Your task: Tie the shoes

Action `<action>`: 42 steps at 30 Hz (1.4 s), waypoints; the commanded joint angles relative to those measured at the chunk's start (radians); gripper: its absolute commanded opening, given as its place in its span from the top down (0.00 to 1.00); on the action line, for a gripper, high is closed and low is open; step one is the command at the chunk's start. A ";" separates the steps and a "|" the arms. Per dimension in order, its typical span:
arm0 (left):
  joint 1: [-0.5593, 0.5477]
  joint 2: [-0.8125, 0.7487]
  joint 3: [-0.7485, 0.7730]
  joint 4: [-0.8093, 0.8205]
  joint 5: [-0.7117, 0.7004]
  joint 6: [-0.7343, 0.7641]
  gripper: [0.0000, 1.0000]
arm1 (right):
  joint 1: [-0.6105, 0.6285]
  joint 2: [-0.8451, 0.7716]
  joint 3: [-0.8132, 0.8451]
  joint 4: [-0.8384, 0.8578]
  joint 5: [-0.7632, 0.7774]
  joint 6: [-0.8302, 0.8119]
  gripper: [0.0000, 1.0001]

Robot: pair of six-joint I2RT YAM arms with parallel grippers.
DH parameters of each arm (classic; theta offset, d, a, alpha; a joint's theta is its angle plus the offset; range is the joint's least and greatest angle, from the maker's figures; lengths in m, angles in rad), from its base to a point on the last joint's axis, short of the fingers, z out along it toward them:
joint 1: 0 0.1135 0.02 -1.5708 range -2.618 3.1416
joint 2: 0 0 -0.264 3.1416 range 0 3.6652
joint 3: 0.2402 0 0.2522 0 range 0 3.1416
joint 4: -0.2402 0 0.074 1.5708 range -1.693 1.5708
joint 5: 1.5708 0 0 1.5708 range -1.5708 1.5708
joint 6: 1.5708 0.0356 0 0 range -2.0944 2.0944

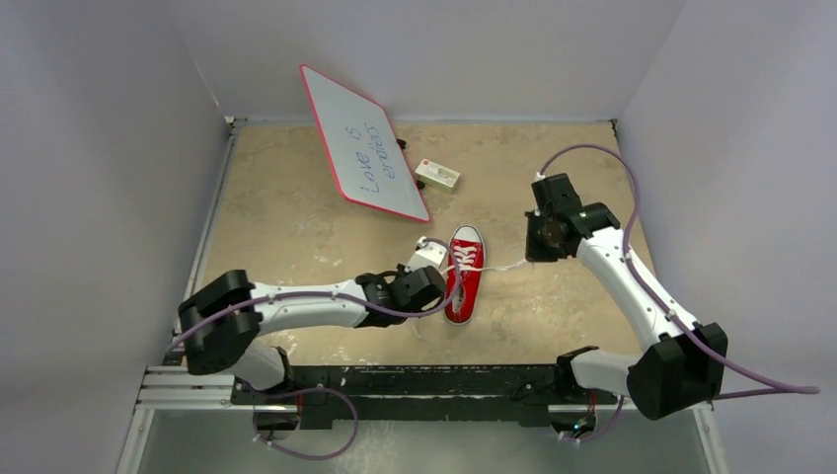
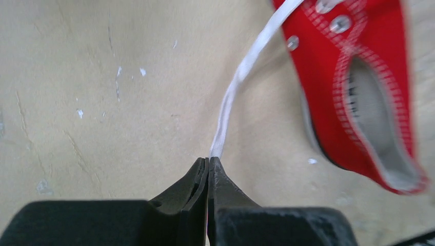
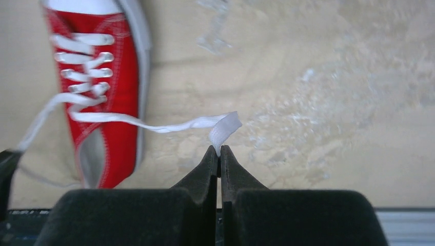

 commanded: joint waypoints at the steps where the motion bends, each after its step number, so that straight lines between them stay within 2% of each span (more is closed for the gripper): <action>1: 0.037 -0.142 0.027 0.055 0.090 0.044 1.00 | -0.080 -0.018 -0.091 -0.031 0.061 0.104 0.98; 5: 0.116 -0.175 0.043 0.028 0.178 0.063 1.00 | -0.153 0.089 -0.142 -0.054 -0.158 0.124 0.96; 9: 0.167 -0.164 0.027 -0.029 0.229 0.084 1.00 | -0.154 0.096 -0.164 -0.078 -0.159 0.149 0.93; 11: 0.171 -0.148 0.021 -0.069 0.219 0.101 1.00 | -0.154 0.058 -0.165 -0.068 -0.123 0.152 0.81; 12: 0.172 -0.145 0.017 -0.082 0.217 0.107 1.00 | -0.154 0.043 -0.166 -0.059 -0.108 0.150 0.70; 16: 0.179 -0.158 0.017 -0.097 0.252 0.104 1.00 | -0.153 0.079 -0.074 -0.068 0.010 0.047 0.48; 18: 0.180 -0.156 0.028 -0.090 0.294 0.110 0.90 | -0.148 0.107 -0.028 -0.081 -0.012 -0.026 0.36; 20: 0.179 -0.143 0.053 -0.091 0.322 0.115 0.77 | -0.144 0.100 -0.038 0.002 -0.164 -0.118 0.31; 22: 0.181 -0.130 0.080 -0.093 0.337 0.114 0.67 | -0.138 0.109 -0.065 0.089 -0.352 -0.165 0.29; 23: 0.181 -0.127 0.093 -0.089 0.346 0.111 0.64 | -0.126 0.123 -0.069 0.112 -0.369 -0.174 0.30; 25: 0.181 -0.124 0.116 -0.071 0.367 0.104 0.58 | -0.071 0.169 -0.073 0.161 -0.339 -0.184 0.30; 26: 0.181 -0.124 0.124 -0.056 0.379 0.103 0.55 | -0.020 0.206 -0.059 0.146 -0.272 -0.178 0.30; 29: 0.181 -0.124 0.134 -0.009 0.403 0.108 0.48 | 0.045 0.361 0.012 -0.018 -0.126 -0.170 0.32; 32: 0.188 -0.124 0.120 0.058 0.428 0.105 0.35 | 0.051 0.418 0.015 -0.053 -0.118 -0.156 0.32; 34: 0.216 -0.123 0.113 0.098 0.503 0.079 0.28 | 0.053 0.409 0.002 -0.053 -0.141 -0.137 0.31; 38: 0.227 -0.159 0.096 0.166 0.591 0.039 0.24 | 0.052 0.408 -0.074 -0.026 -0.180 -0.102 0.31; 42: 0.227 -0.196 0.073 0.172 0.593 0.034 0.22 | 0.051 0.385 -0.080 -0.023 -0.141 -0.068 0.31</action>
